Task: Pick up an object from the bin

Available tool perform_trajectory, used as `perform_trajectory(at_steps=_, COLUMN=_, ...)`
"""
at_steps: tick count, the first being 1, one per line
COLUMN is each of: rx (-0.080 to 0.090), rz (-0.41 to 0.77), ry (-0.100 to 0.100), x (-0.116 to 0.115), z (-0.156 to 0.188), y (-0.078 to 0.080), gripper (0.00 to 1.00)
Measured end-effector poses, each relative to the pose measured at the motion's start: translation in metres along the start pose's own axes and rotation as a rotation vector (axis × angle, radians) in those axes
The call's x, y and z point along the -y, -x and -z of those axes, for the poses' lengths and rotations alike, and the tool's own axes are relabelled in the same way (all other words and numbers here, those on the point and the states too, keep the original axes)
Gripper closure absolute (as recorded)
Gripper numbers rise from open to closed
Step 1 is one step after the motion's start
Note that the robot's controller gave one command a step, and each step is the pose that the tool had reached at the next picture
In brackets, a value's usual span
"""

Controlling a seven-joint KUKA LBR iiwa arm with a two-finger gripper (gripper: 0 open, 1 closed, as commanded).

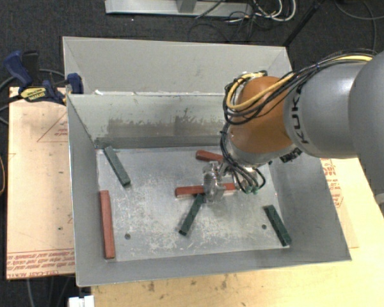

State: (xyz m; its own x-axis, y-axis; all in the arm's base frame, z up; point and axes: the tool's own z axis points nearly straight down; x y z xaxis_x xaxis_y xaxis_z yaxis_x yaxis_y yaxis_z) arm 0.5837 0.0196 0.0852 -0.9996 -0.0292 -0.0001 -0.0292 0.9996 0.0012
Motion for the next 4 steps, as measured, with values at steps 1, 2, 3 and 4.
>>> perform_trajectory(at_steps=1, rx=0.001, rz=-0.001, ry=0.000, x=0.000, z=0.000, y=0.000, gripper=0.00)
perform_trajectory(at_steps=2, rx=-0.001, rz=0.020, ry=0.000, x=-0.016, z=-0.016, y=-0.003, gripper=0.00)
perform_trajectory(at_steps=3, rx=0.002, rz=0.016, ry=0.001, x=-0.015, z=-0.014, y=-0.002, gripper=1.00)
perform_trajectory(at_steps=4, rx=0.010, rz=0.074, ry=0.000, x=-0.030, z=0.125, y=-0.029, gripper=1.00)
